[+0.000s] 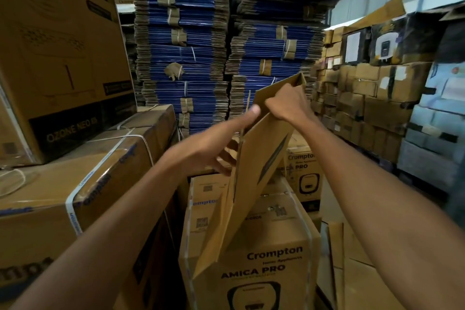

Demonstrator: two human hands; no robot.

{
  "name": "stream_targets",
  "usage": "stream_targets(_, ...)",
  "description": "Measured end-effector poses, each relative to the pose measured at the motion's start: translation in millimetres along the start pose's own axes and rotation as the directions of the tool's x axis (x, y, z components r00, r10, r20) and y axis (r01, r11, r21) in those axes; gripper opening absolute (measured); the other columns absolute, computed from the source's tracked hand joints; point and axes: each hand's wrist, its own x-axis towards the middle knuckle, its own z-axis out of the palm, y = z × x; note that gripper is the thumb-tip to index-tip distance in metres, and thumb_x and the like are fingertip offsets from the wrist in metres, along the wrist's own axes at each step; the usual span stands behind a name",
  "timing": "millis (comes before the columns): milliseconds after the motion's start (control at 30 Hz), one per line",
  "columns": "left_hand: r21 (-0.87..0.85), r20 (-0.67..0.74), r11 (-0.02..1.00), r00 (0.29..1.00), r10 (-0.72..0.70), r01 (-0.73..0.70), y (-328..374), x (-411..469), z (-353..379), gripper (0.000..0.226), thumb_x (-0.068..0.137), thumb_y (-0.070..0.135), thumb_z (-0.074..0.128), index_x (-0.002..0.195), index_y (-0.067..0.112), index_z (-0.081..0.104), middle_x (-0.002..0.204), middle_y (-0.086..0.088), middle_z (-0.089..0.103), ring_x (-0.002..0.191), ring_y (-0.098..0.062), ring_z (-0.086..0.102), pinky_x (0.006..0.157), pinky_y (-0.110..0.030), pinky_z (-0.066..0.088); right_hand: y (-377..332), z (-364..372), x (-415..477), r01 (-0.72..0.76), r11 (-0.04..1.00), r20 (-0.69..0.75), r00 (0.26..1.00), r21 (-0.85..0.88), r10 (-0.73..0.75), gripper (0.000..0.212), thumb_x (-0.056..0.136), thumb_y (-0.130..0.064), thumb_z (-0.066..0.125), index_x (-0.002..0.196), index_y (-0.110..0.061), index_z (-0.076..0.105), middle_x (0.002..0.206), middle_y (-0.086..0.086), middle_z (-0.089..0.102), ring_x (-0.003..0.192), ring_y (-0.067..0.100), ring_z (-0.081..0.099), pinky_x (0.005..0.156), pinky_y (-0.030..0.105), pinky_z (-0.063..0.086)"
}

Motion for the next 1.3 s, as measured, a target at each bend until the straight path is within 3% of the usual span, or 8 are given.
stream_targets(200, 0.401, -0.145, 0.906, 0.967, 0.212, -0.138, -78, 7, 67, 0.089, 0.089, 0.046, 0.073, 0.158, 0.032, 0.017, 0.131, 0.002, 0.063, 0.112, -0.01, 0.062, 0.09, -0.026, 0.056, 2, 6, 4, 0.051, 0.996, 0.039, 0.998, 0.068, -0.054, 0.026, 0.095, -0.017, 0.062, 0.069, -0.013, 0.059, 0.068, -0.001, 0.054, 0.06, 0.011, 0.051, 0.053, 0.024, 0.036)
stream_targets(367, 0.238, -0.456, 0.96, 0.855, 0.245, -0.148, -73, 20, 86, 0.048, 0.1, 0.021, 0.058, 0.145, 0.024, 0.041, 0.094, 0.015, 0.06, 0.081, -0.006, 0.062, 0.064, -0.017, 0.057, 2, 9, -1, -0.045, 0.934, 0.273, 0.96, 0.355, -0.057, 0.049, 0.1, -0.042, 0.058, 0.142, -0.02, 0.044, 0.125, 0.004, 0.057, 0.108, 0.023, 0.06, 0.091, 0.042, 0.054)
stream_targets(500, 0.096, -0.598, 0.961, 0.756, 0.264, -0.26, -43, 30, 56, 0.034, 0.099, 0.018, 0.059, 0.132, 0.024, 0.053, 0.098, 0.018, 0.06, 0.085, 0.0, 0.06, 0.079, -0.023, 0.056, 10, 12, -39, -0.121, 0.806, 0.179, 0.984, 0.579, 0.019, 0.04, 0.104, -0.042, 0.052, 0.11, -0.005, 0.065, 0.099, 0.015, 0.073, 0.083, 0.03, 0.072, 0.078, 0.046, 0.061)
stream_targets(633, -0.266, -0.74, 0.936, 0.671, -0.045, -0.23, -45, 63, 22, 0.018, 0.094, 0.007, 0.06, 0.112, 0.013, 0.061, 0.1, 0.0, 0.07, 0.092, -0.02, 0.067, 0.084, -0.04, 0.06, 16, 31, -112, -0.367, 0.67, 0.507, 0.862, 0.645, -0.016, 0.051, 0.105, -0.04, 0.05, 0.086, 0.001, 0.072, 0.078, 0.016, 0.075, 0.068, 0.026, 0.07, 0.063, 0.033, 0.057)
stream_targets(867, -0.78, -0.591, 0.546, 0.649, -0.48, -0.306, -85, 70, 55, 0.031, 0.096, -0.006, 0.051, 0.119, 0.013, 0.042, 0.094, -0.006, 0.06, 0.083, -0.018, 0.063, 0.077, -0.04, 0.058, 56, 50, -163, -0.671, 0.193, 0.671, 0.737, 0.716, 0.074, 0.052, 0.101, -0.042, 0.056, 0.135, -0.003, 0.056, 0.131, 0.022, 0.063, 0.116, 0.034, 0.067, 0.101, 0.045, 0.054)
stream_targets(1000, -0.862, -0.505, 0.382, 0.647, -0.572, -0.334, -115, 67, 84, 0.045, 0.096, -0.006, 0.054, 0.138, 0.005, 0.043, 0.104, -0.009, 0.064, 0.092, -0.021, 0.067, 0.077, -0.042, 0.062, 84, 71, -196, -0.608, 0.058, 0.576, 0.774, 0.792, 0.262, 0.035, 0.102, -0.033, 0.056, 0.108, 0.002, 0.061, 0.126, 0.024, 0.066, 0.108, 0.031, 0.071, 0.099, 0.044, 0.055)
stream_targets(1167, -0.897, -0.442, 0.287, 0.69, -0.574, -0.336, -126, 59, 119, 0.045, 0.095, -0.006, 0.056, 0.137, 0.006, 0.044, 0.113, -0.011, 0.064, 0.093, -0.019, 0.066, 0.062, -0.036, 0.061, 108, 73, -191, -0.538, -0.284, 0.609, 0.703, 0.794, 0.368, 0.041, 0.097, -0.037, 0.064, 0.13, -0.028, 0.041, 0.129, 0.028, 0.055, 0.111, 0.043, 0.066, 0.1, 0.055, 0.053)
stream_targets(1300, -0.923, -0.386, 0.244, 0.735, -0.558, -0.299, -127, 57, 137, 0.04, 0.094, -0.006, 0.057, 0.128, 0.011, 0.045, 0.108, -0.008, 0.065, 0.095, -0.02, 0.067, 0.074, -0.041, 0.061, 125, 71, -182, -0.496, -0.263, 0.554, 0.649, 0.828, 0.521, 0.036, 0.101, -0.037, 0.06, 0.129, -0.023, 0.042, 0.122, 0.02, 0.055, 0.101, 0.038, 0.063, 0.073, 0.048, 0.06)
